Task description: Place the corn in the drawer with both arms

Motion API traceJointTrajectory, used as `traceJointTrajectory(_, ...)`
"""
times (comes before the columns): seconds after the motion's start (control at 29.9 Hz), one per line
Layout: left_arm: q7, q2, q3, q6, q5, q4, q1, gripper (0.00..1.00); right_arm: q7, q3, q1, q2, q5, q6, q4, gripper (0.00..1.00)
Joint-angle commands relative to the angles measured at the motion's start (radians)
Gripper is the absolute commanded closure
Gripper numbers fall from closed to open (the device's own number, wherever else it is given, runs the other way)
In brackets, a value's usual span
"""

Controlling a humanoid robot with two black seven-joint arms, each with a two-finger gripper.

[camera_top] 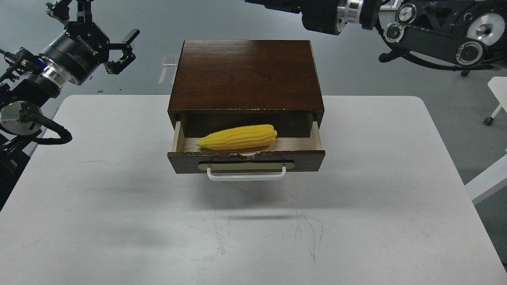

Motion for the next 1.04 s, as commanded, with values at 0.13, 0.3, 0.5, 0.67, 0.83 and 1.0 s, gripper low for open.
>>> traceJointTrajectory(0.13, -0.006, -0.011, -0.001, 0.000, 0.006, 0.000, 0.019, 0.01, 0.000, 0.300, -0.374, -0.110, 0.225, 0.002, -0.048, 0.04)
traceJointTrajectory(0.3, -0.008, -0.020, -0.001, 0.000, 0.011, -0.002, 0.031, 0.01, 0.000, 0.447, -0.550, -0.104, 0.377, 0.041, -0.098, 0.04)
traceJointTrajectory(0.5, -0.006, -0.035, -0.001, 0.000, 0.012, 0.000, 0.048, 0.01, 0.000, 0.527, -0.687, -0.055, 0.412, 0.061, -0.167, 0.02)
traceJointTrajectory(0.67, -0.003, -0.047, -0.005, 0.000, 0.020, 0.002, 0.066, 0.01, 0.000, 0.551, -0.747, -0.012, 0.409, 0.054, -0.176, 0.01)
traceJointTrajectory(0.83, -0.003, -0.049, -0.011, 0.000, 0.025, 0.006, 0.077, 0.01, 0.000, 0.560, -0.756, -0.001, 0.411, 0.058, -0.184, 0.01)
traceJointTrajectory(1.0, -0.003, -0.055, -0.013, 0.000, 0.025, 0.008, 0.086, 0.01, 0.000, 0.565, -0.758, 0.006, 0.411, 0.061, -0.178, 0.01)
